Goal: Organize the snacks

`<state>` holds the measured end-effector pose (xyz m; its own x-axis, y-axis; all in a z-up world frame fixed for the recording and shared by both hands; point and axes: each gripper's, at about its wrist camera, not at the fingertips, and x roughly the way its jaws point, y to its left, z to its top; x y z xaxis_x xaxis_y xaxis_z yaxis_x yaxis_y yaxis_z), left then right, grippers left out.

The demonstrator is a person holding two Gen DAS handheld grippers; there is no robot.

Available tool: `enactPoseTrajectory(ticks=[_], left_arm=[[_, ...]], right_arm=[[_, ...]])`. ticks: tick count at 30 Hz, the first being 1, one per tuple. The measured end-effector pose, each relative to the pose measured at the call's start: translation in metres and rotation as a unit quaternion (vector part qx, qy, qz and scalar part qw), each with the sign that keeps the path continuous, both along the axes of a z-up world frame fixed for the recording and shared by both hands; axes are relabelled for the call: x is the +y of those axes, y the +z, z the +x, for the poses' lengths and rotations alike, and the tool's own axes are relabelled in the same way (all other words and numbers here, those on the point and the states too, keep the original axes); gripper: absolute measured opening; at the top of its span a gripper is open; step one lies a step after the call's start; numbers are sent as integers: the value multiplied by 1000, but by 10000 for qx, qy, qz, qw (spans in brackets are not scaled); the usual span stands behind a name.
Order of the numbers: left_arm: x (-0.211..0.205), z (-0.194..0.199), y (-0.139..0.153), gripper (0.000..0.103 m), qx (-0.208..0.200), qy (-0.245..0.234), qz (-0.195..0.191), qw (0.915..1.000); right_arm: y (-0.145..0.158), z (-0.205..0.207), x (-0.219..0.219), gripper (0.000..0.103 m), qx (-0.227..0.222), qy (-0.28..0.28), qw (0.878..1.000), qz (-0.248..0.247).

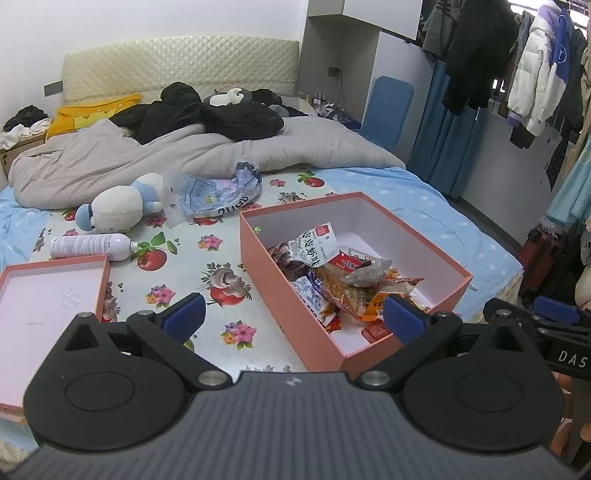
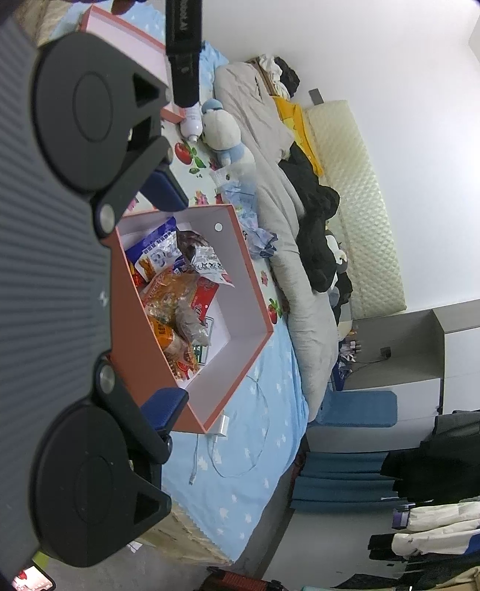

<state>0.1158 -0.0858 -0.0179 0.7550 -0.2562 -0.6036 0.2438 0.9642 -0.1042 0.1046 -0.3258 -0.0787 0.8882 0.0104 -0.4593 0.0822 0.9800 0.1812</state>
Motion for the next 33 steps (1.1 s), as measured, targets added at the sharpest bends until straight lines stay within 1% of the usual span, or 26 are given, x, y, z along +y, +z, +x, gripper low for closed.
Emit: enactPoseTrajectory(ticks=[17, 20, 27, 33], left_arm=[[-5, 4, -5, 103, -13, 72, -34, 10000], [-4, 4, -6, 103, 90, 114, -76, 9999], [-5, 2, -6, 103, 103, 166, -80, 9998], [-7, 1, -3, 103, 15, 153, -50, 9999]], right_arm=[[0, 1, -1, 103, 7, 33, 10000, 61], [1, 0, -4, 103, -13, 18, 9999, 102], [1, -1, -6, 103, -13, 4, 10000, 97], [1, -1, -7, 103, -17, 9, 9999, 113]])
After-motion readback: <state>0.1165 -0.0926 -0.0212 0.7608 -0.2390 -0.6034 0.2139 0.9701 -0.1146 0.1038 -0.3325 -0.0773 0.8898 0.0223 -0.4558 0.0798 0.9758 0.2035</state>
